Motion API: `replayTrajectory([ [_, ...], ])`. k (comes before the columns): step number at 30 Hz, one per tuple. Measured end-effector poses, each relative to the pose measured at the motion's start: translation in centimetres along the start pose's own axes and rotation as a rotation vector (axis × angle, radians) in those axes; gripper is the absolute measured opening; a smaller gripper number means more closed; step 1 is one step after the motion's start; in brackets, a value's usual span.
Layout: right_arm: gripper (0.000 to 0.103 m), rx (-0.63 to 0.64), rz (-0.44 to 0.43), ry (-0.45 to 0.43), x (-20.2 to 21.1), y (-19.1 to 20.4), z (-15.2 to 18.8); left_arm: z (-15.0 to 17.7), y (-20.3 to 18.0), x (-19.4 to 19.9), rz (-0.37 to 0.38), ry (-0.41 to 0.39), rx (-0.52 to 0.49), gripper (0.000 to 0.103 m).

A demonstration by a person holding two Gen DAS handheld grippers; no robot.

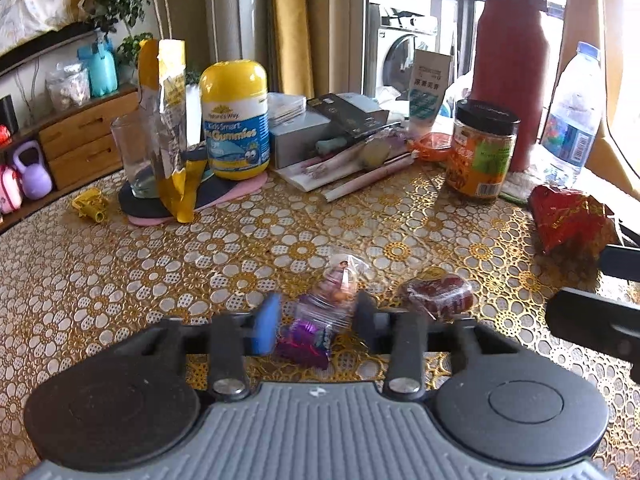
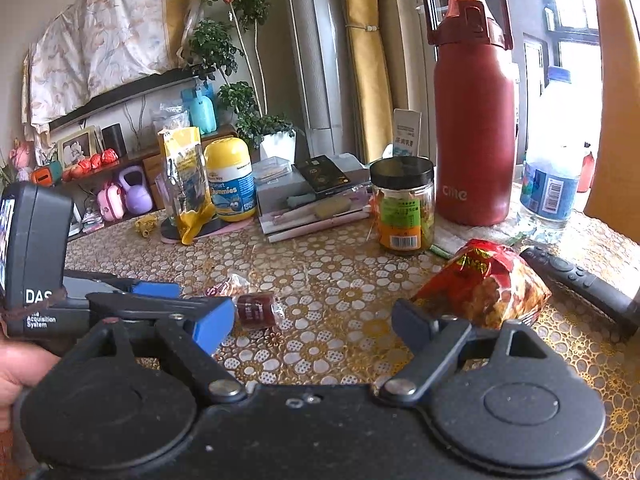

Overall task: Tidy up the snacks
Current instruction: 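Grasp the purple candy with the left gripper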

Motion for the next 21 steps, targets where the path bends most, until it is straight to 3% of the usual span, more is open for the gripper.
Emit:
replayTrajectory([
  [10, 0.086, 0.015, -0.017, 0.004, -0.5, 0.8, 0.1, 1.1, -0.1, 2.2, -0.043, 0.016, 0.041, 0.025],
  [21, 0.086, -0.021, -0.071, 0.028, 0.6, 1.9, 0.6, 5.6, -1.0, 10.4, -0.1, 0.025, 0.137, 0.024],
])
Point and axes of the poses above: each gripper's, at about its wrist camera, not at the fingertips, and x roughly against the way its jaws point, y to its left, z to its underside, the point moved 2 cm from there along -x, roughly the way its jaws point, and after that the axes turned 5 degrees about z, right-handed, at the moved point
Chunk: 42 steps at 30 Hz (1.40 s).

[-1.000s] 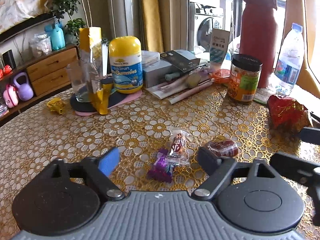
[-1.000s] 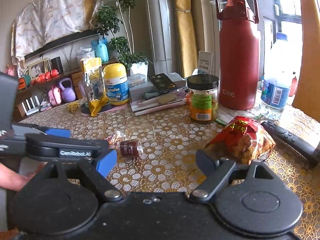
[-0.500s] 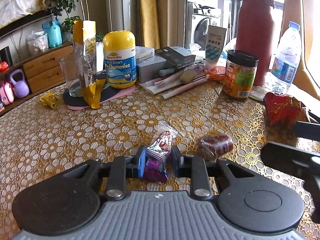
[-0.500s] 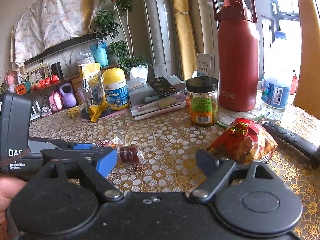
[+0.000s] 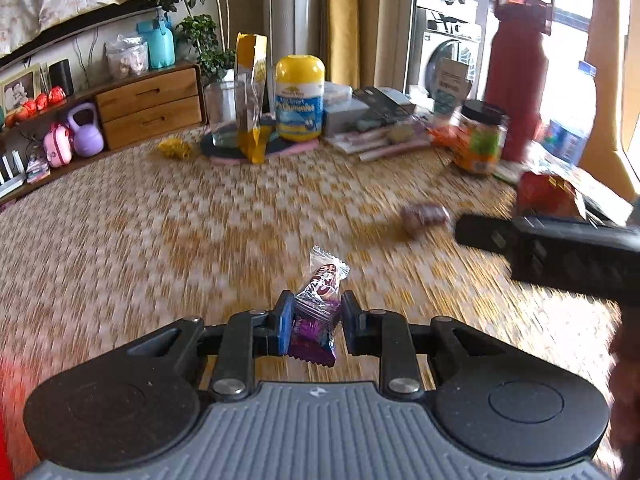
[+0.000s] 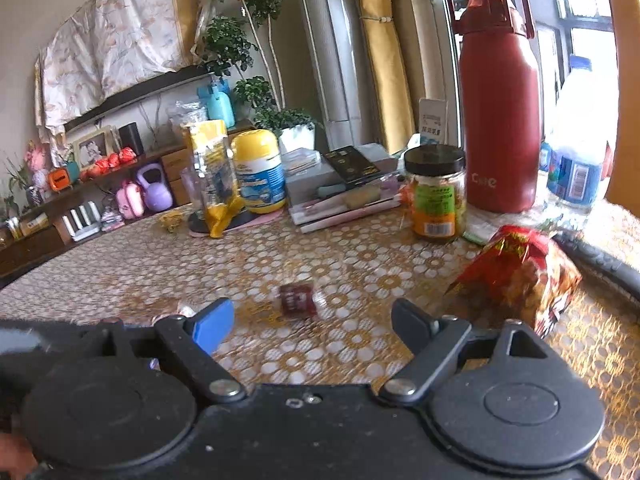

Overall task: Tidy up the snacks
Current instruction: 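Grasp the purple candy with the left gripper, then pass the purple candy from the left gripper into the right gripper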

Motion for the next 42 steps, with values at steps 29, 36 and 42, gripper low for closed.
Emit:
replayTrajectory([
  [29, 0.086, 0.101, -0.089, 0.071, 9.1, 5.8, 5.8, 8.7, -2.0, 8.8, 0.074, -0.1, -0.042, 0.025],
  [36, 0.086, 0.087, -0.072, 0.075, 10.0, 5.5, 6.3, 9.7, -1.6, 10.8, 0.058, -0.125, -0.046, 0.02],
  [42, 0.086, 0.113, -0.099, 0.086, 10.1, 6.4, 7.1, 11.3, -0.6, 14.7, 0.023, -0.169, -0.002, 0.02],
])
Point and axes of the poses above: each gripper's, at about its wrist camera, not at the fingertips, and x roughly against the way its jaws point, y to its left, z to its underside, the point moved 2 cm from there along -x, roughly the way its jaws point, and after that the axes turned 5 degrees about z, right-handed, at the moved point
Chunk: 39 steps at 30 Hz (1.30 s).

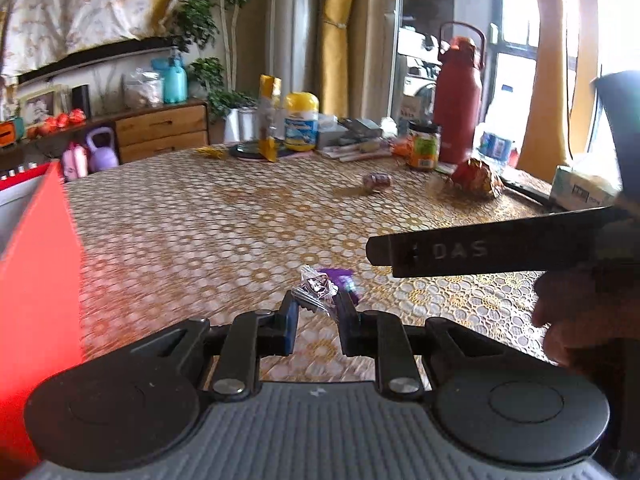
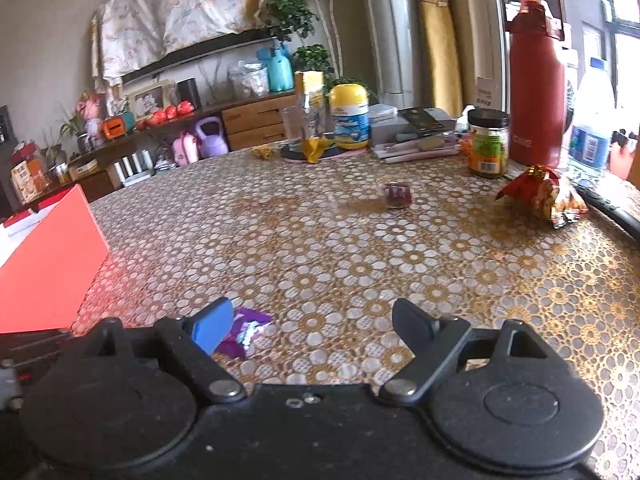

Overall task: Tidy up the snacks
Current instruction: 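Pass the purple candy from the left gripper into the right gripper, then carry the purple candy with the right gripper over the shoebox and lower it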

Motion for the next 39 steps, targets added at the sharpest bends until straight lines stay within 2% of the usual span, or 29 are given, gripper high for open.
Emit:
replayTrajectory([
  [4, 0.085, 0.056, -0.017, -0.006, -0.4, 1.4, 0.3, 0.2, 1.0, 2.6, -0.031, -0.026, 0.034, 0.02],
  [8, 0.069, 0.148, -0.025, -0.015, -1.1, 3.4, 0.6, 0.5, 1.8, 4.4, -0.056, -0.046, 0.053, 0.02],
  [9, 0.061, 0.168, -0.021, -0.009, -1.4, 3.9, 0.7, 0.5, 1.9, 4.6, -0.058, -0.051, 0.06, 0.02],
  [16, 0.059, 0.218, -0.007, 0.027, -3.2, 6.1, 1.6, 0.4, 2.4, 4.9, -0.06, -0.057, 0.07, 0.02],
  [20, 0.042, 0.22, 0.009, 0.032, -3.5, 6.6, 2.1, 0.6, 2.3, 5.0, -0.051, -0.061, 0.072, 0.02],
  [22, 0.042, 0.22, 0.013, 0.021, -3.5, 6.6, 2.3, 0.7, 2.3, 5.0, -0.049, -0.061, 0.075, 0.02],
  [23, 0.036, 0.217, 0.015, 0.018, -3.5, 6.6, 2.3, 0.7, 2.3, 5.0, -0.049, -0.061, 0.075, 0.02],
  [24, 0.024, 0.216, 0.019, 0.013, -3.5, 6.6, 2.4, 0.7, 2.3, 5.0, -0.049, -0.063, 0.074, 0.02],
  [25, 0.021, 0.217, 0.02, 0.008, -3.5, 6.5, 2.4, 0.7, 2.3, 5.0, -0.049, -0.064, 0.075, 0.02],
  [33, 0.017, 0.193, 0.01, 0.0, -2.9, 5.8, 2.3, 0.6, 2.2, 5.4, -0.039, -0.078, 0.074, 0.02],
  [39, 0.018, 0.166, 0.009, -0.041, -0.8, 5.0, 1.4, -0.2, 1.6, 6.4, -0.029, -0.107, 0.069, 0.02],
])
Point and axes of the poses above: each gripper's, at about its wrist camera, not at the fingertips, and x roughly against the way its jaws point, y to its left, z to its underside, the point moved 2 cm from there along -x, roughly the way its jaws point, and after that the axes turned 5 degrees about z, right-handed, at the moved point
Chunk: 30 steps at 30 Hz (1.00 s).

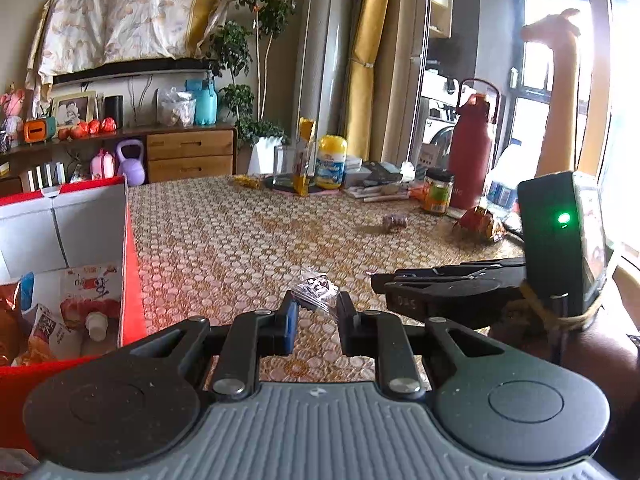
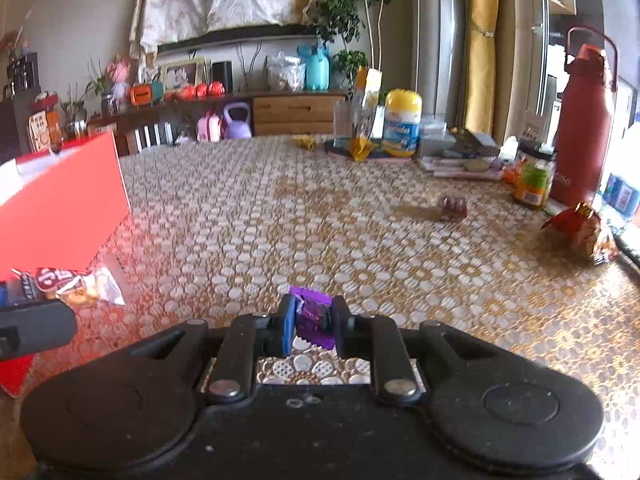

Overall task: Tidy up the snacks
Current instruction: 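Carry the purple candy with the right gripper over the shoebox and lower it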

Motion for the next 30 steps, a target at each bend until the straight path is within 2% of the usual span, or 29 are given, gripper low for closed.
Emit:
replayTrajectory([
  [13, 0.018, -0.026, -0.072, -0.155, 6.9, 0.7, -3.9, -2.5, -0.4, 4.1, -0.014, -0.112, -0.002, 0.02],
  [21, 0.018, 0.02, -0.179, -0.232, 9.3, 4.3, -6.6, -4.2, 2.7, 7.6, -0.121, -0.184, 0.02, 0.02],
  [30, 0.017, 0.088, -0.304, -0.254, 9.6, 10.2, -8.6, -5.0, 8.2, 10.5, -0.285, -0.221, 0.056, 0.02],
])
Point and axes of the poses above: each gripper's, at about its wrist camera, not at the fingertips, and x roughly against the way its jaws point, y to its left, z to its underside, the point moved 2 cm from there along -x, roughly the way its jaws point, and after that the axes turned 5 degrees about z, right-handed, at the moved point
